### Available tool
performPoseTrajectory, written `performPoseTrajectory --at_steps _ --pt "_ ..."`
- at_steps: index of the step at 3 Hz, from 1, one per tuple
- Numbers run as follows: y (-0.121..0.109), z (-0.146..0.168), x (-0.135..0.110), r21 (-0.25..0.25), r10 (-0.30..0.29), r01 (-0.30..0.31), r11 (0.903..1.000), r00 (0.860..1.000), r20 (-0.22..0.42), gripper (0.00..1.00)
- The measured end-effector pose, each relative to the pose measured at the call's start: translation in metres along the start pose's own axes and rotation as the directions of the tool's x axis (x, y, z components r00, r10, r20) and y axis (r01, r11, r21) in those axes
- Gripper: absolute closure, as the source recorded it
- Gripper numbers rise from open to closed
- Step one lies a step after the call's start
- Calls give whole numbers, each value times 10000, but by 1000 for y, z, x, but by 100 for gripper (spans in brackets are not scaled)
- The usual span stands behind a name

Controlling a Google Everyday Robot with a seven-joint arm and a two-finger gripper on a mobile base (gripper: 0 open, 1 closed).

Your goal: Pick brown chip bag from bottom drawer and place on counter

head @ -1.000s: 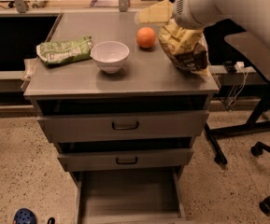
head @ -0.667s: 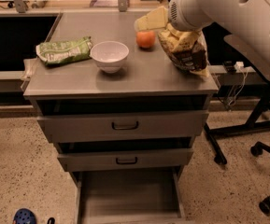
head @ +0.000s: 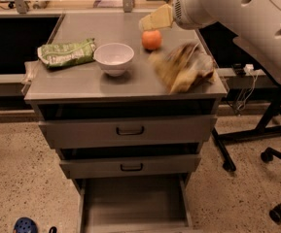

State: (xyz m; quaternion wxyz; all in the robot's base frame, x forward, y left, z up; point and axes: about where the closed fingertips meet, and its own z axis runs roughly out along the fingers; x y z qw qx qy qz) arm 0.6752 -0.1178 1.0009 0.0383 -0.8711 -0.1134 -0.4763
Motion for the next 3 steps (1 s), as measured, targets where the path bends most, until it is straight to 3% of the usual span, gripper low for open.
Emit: performPoseTrajectory --at_steps 1,2,3 --pt "4 -5 22 -276 313 -325 9991 9987 -412 0" --pt "7 -3 32 -248 911 -923 9954 9949 -436 0" --pt "7 -3 32 -248 911 -923 9954 9949 -436 0"
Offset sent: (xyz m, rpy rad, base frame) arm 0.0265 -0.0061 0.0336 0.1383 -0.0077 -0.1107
